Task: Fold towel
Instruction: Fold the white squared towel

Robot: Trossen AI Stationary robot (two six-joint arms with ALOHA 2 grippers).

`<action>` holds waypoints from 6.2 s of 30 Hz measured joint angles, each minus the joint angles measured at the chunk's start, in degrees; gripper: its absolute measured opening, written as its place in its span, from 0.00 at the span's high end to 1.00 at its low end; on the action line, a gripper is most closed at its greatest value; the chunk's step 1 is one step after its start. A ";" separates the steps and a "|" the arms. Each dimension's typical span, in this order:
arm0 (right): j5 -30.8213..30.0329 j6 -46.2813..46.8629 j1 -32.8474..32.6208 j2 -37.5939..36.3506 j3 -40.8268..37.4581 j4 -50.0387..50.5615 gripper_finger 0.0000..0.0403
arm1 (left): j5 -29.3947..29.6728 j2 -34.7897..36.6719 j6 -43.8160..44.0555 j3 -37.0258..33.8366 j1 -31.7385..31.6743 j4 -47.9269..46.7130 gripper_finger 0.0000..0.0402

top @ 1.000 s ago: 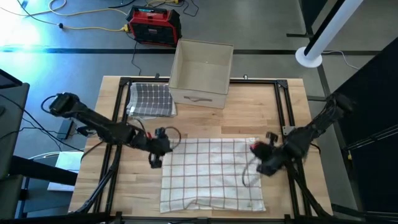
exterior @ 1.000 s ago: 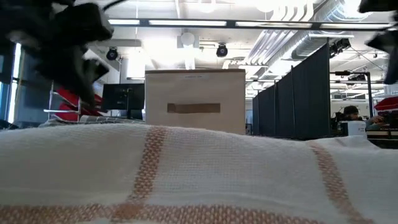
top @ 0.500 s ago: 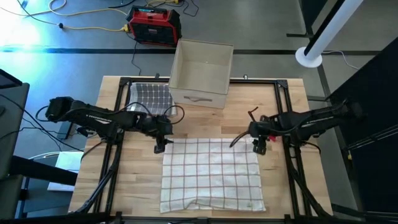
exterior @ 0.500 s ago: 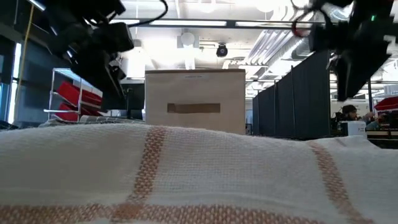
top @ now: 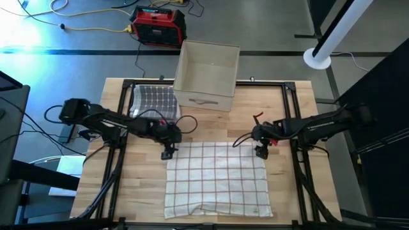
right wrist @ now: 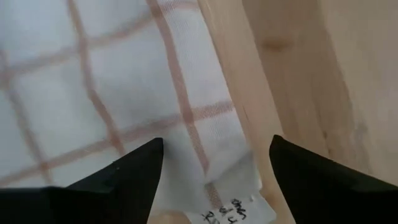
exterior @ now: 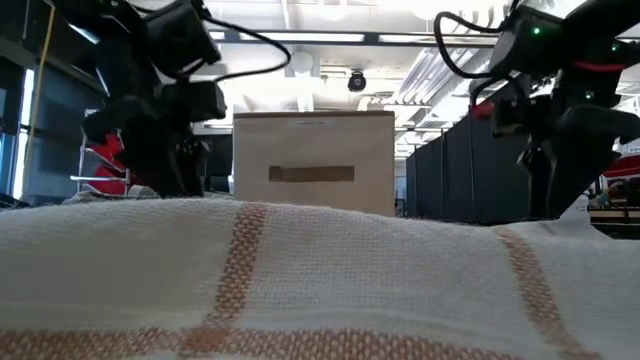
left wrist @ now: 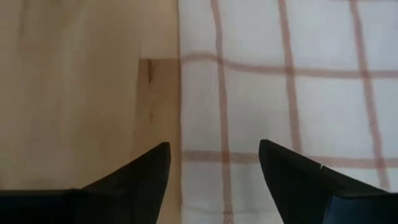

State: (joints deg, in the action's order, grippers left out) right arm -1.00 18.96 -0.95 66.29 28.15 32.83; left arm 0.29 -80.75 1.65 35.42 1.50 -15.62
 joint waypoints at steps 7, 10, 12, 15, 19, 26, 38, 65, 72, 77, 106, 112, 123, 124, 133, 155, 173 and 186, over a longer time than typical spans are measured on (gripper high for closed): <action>-0.49 0.13 0.00 4.65 -1.64 -2.28 0.34 | 0.03 -4.36 0.11 0.20 0.00 -2.35 0.41; -0.78 0.41 0.03 5.61 -1.54 -2.51 0.44 | 0.39 -5.67 0.94 0.37 -0.04 -3.23 0.47; -0.79 0.49 0.06 5.65 -1.56 -2.59 0.57 | 0.41 -5.77 1.10 0.35 -0.07 -3.40 0.57; -0.02 1.00 0.00 5.54 -1.58 -2.89 0.82 | 0.34 -5.60 1.29 0.29 -0.12 -3.29 0.77; -0.16 1.18 -0.33 5.65 -0.08 -1.61 0.96 | -0.12 -5.51 2.11 0.25 -0.93 -3.99 0.97; -14.15 0.46 -2.02 5.30 11.91 12.28 0.99 | 12.96 -4.98 2.30 5.81 -1.62 -19.87 0.98; -23.84 0.48 -13.96 5.20 28.37 28.39 0.99 | 19.60 2.09 7.87 16.06 2.69 -37.26 0.98; -14.70 16.68 -40.06 5.50 13.76 3.52 0.94 | 6.39 2.73 24.34 16.15 29.11 -15.86 0.98; -10.10 24.39 -39.42 6.26 13.76 3.74 0.85 | 1.27 2.71 31.62 16.04 28.75 -15.86 0.93; -5.85 29.89 -39.26 6.36 13.76 4.06 0.64 | -1.45 2.68 36.58 16.03 28.06 -16.11 0.82; -9.16 34.69 -45.11 15.99 8.23 -22.92 0.98 | 1.25 -10.81 28.77 15.96 35.65 -3.47 0.91; -8.26 41.94 -47.81 21.64 5.96 -25.23 0.99 | -1.98 -19.64 31.75 16.27 37.63 -3.23 0.99; -11.44 45.61 -47.80 14.06 13.48 -8.79 1.00 | -9.72 -11.08 33.94 16.09 34.74 -7.05 1.00; -12.56 47.59 -47.51 13.01 14.91 -5.43 1.00 | -8.46 -9.07 33.49 16.10 34.69 -8.70 1.00; -7.08 75.16 -38.42 10.46 23.58 21.60 0.94 | 11.04 6.56 23.93 15.75 37.53 -18.66 1.00; -1.20 85.50 -32.43 27.48 22.40 14.26 0.42 | 9.43 6.99 25.76 -9.80 44.43 13.26 1.00; -2.68 78.86 -30.12 22.02 19.72 13.31 0.97 | 20.97 -4.68 30.08 -17.59 42.71 34.84 1.00; -12.06 66.34 -26.43 31.49 42.89 10.69 0.97 | 25.19 -13.12 28.74 -15.10 39.47 42.76 1.00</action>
State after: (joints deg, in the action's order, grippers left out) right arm -13.06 85.30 -27.38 97.78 71.03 43.52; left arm 25.48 -93.87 30.39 20.32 40.97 27.13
